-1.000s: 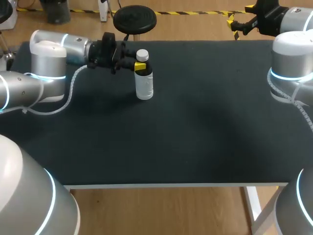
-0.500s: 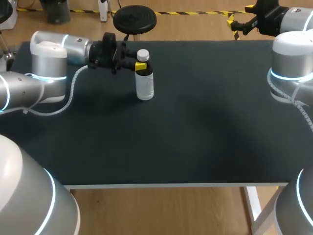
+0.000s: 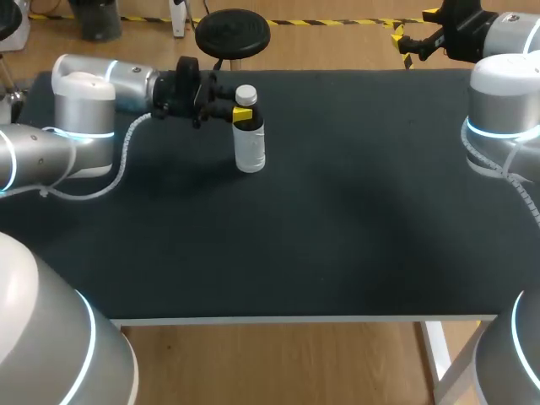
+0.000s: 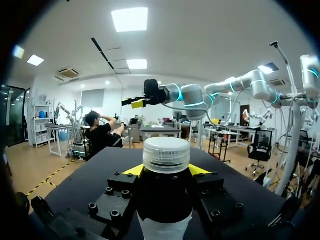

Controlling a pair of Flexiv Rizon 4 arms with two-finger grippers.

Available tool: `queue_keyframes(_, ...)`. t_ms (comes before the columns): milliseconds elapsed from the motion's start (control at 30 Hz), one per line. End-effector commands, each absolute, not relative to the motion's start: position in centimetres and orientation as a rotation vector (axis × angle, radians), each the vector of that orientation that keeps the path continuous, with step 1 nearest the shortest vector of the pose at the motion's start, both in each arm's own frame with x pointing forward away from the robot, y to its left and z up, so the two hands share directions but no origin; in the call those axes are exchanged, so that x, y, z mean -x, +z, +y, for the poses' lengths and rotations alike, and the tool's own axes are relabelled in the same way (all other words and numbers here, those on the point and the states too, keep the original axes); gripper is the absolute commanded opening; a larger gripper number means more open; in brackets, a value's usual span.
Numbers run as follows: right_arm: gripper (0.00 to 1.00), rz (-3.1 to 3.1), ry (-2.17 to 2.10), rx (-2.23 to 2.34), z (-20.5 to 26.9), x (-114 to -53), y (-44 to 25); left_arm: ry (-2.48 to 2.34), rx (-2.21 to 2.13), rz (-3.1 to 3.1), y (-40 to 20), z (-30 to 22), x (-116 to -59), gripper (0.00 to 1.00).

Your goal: Unscrew the bottle cap

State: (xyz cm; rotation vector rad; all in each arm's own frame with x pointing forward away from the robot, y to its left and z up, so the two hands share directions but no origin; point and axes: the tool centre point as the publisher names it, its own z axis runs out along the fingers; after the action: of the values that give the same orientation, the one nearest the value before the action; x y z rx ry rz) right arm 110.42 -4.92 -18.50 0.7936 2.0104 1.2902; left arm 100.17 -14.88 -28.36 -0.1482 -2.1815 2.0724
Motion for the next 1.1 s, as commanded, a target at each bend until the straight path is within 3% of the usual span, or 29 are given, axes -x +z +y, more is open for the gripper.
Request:
queue_keyframes(33,1.0,2.011,1.291,-0.793,-5.0,-110.4,-18.5,2.073,0.15,-2.179,-28.4,-14.9,-100.2,0.0)
queue_keyframes(600,1.0,2.011,1.291,-0.793,-5.0,-110.4,-18.5,2.073,0.15,-2.179,-28.4,-14.9,-100.2,0.0)
queue_keyframes(1100,1.0,2.387,1.717,-0.188,-1.5,-110.3,-19.1,2.073,0.15,-2.179,-28.4,-14.9,-100.2,0.0)
